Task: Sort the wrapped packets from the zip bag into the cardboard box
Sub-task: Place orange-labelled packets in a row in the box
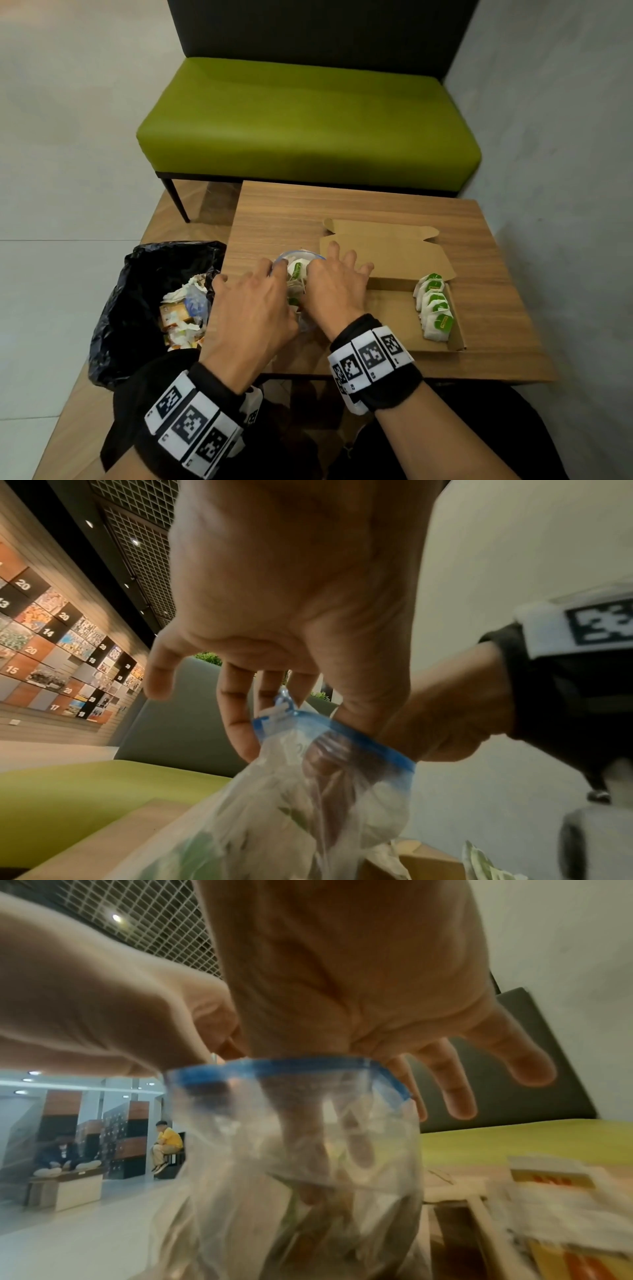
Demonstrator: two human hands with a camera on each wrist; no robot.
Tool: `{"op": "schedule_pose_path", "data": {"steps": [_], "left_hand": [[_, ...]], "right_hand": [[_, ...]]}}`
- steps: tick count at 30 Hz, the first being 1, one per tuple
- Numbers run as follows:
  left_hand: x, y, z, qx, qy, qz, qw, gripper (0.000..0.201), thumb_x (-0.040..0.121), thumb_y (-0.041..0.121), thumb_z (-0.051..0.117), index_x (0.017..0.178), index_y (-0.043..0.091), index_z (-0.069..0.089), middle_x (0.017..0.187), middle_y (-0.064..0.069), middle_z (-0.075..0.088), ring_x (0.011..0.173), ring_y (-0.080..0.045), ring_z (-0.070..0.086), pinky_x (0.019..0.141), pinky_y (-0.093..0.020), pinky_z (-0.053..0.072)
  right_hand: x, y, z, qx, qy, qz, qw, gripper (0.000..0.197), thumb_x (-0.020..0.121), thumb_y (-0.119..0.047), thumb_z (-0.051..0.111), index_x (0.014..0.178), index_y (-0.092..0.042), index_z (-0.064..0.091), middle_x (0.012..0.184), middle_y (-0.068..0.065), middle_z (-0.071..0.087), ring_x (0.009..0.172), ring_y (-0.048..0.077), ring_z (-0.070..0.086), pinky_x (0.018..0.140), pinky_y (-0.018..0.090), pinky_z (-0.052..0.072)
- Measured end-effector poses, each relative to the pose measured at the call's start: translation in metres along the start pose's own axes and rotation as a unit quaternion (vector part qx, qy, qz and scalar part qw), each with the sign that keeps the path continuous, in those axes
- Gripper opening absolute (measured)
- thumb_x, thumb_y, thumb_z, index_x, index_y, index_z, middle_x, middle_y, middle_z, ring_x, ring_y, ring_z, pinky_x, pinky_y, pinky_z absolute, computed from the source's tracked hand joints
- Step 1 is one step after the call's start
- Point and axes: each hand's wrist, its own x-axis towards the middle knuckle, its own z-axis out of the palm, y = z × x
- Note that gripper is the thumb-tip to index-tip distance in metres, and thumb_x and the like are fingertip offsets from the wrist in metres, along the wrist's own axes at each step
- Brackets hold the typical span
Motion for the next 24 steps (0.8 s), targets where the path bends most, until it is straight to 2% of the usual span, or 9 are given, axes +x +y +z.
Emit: {"op": "schedule_pose_path", "data": {"steps": [4, 8, 10, 12, 15, 17, 20, 22, 24], "left_hand": [[-0.002, 0.002, -0.004, -0.016, -0.013, 0.001, 1.0, 0.067, 0.079, 0.045, 0.057, 0.14, 0.025, 0.038, 0.122, 0.007, 0.054, 0.103, -0.02, 0.063, 0.101, -0.051, 0.034], [0.0, 0.0, -0.001, -0.025, 0.003, -0.009, 1.0, 0.058, 0.077, 0.036, 0.059, 0.132, 0.022, 0.047, 0.111, 0.006, 0.057, 0.09, -0.022, 0.065, 0.094, -0.051, 0.039], [0.002, -0.002, 0.001, -0.034, 0.012, -0.016, 0.999, 0.053, 0.076, 0.032, 0.06, 0.126, 0.019, 0.051, 0.103, 0.004, 0.057, 0.082, -0.023, 0.064, 0.089, -0.05, 0.04], [0.005, -0.004, 0.002, -0.04, 0.016, -0.021, 0.999, 0.051, 0.076, 0.031, 0.06, 0.125, 0.018, 0.051, 0.103, 0.003, 0.057, 0.083, -0.023, 0.063, 0.088, -0.049, 0.04], [0.007, -0.007, 0.004, -0.05, 0.027, -0.028, 0.998, 0.049, 0.078, 0.032, 0.058, 0.124, 0.018, 0.052, 0.103, 0.002, 0.056, 0.083, -0.024, 0.062, 0.089, -0.049, 0.04], [0.007, -0.009, 0.005, -0.062, 0.034, -0.028, 0.997, 0.045, 0.08, 0.036, 0.056, 0.123, 0.021, 0.053, 0.105, 0.003, 0.056, 0.084, -0.023, 0.062, 0.09, -0.049, 0.04], [0.005, -0.011, 0.006, -0.083, 0.062, -0.017, 0.994, 0.043, 0.082, 0.04, 0.058, 0.122, 0.025, 0.059, 0.124, 0.001, 0.059, 0.091, -0.025, 0.065, 0.091, -0.05, 0.039], [0.002, -0.011, 0.005, -0.1, 0.099, 0.0, 0.99, 0.038, 0.082, 0.037, 0.064, 0.118, 0.025, 0.065, 0.136, -0.003, 0.056, 0.099, -0.028, 0.065, 0.091, -0.051, 0.039], [-0.002, -0.01, 0.001, -0.135, 0.142, 0.023, 0.98, 0.033, 0.082, 0.033, 0.069, 0.113, 0.024, 0.067, 0.142, -0.004, 0.053, 0.113, -0.028, 0.059, 0.094, -0.051, 0.039]], "right_hand": [[0.003, 0.001, 0.003, -0.001, -0.026, 0.001, 1.0, 0.023, 0.093, -0.02, 0.056, 0.114, -0.019, 0.064, 0.143, 0.012, 0.039, 0.129, 0.038, 0.036, 0.106, 0.068, 0.026], [-0.006, 0.006, -0.006, 0.044, -0.004, -0.032, 0.999, 0.012, 0.092, -0.016, 0.06, 0.101, -0.019, 0.067, 0.136, 0.008, 0.047, 0.124, 0.034, 0.043, 0.105, 0.065, 0.03], [-0.013, 0.013, -0.016, 0.08, 0.026, -0.06, 0.995, 0.011, 0.094, -0.022, 0.06, 0.097, -0.019, 0.069, 0.14, 0.005, 0.047, 0.124, 0.029, 0.046, 0.105, 0.058, 0.035], [-0.021, 0.022, -0.03, 0.136, 0.047, -0.074, 0.987, 0.017, 0.095, -0.03, 0.059, 0.098, -0.02, 0.072, 0.141, 0.0, 0.049, 0.123, 0.021, 0.049, 0.104, 0.045, 0.04], [-0.029, 0.037, -0.051, 0.199, 0.076, -0.084, 0.973, 0.022, 0.097, -0.036, 0.058, 0.095, -0.02, 0.072, 0.135, -0.006, 0.056, 0.118, 0.014, 0.053, 0.095, 0.031, 0.04], [-0.032, 0.046, -0.061, 0.264, 0.122, -0.098, 0.952, 0.023, 0.096, -0.036, 0.06, 0.089, -0.018, 0.072, 0.125, -0.008, 0.063, 0.111, 0.013, 0.059, 0.091, 0.029, 0.044], [-0.038, 0.054, -0.078, 0.377, 0.197, -0.12, 0.897, 0.016, 0.093, -0.029, 0.065, 0.088, -0.017, 0.073, 0.108, -0.011, 0.07, 0.098, 0.007, 0.064, 0.086, 0.039, 0.053], [-0.044, 0.058, -0.091, 0.413, 0.227, -0.133, 0.872, 0.012, 0.093, -0.026, 0.066, 0.092, -0.017, 0.074, 0.099, -0.011, 0.072, 0.093, 0.004, 0.065, 0.082, 0.034, 0.053], [-0.05, 0.06, -0.102, 0.447, 0.242, -0.153, 0.848, 0.011, 0.094, -0.025, 0.066, 0.094, -0.018, 0.074, 0.094, -0.009, 0.073, 0.092, 0.007, 0.066, 0.078, 0.032, 0.052]]}}
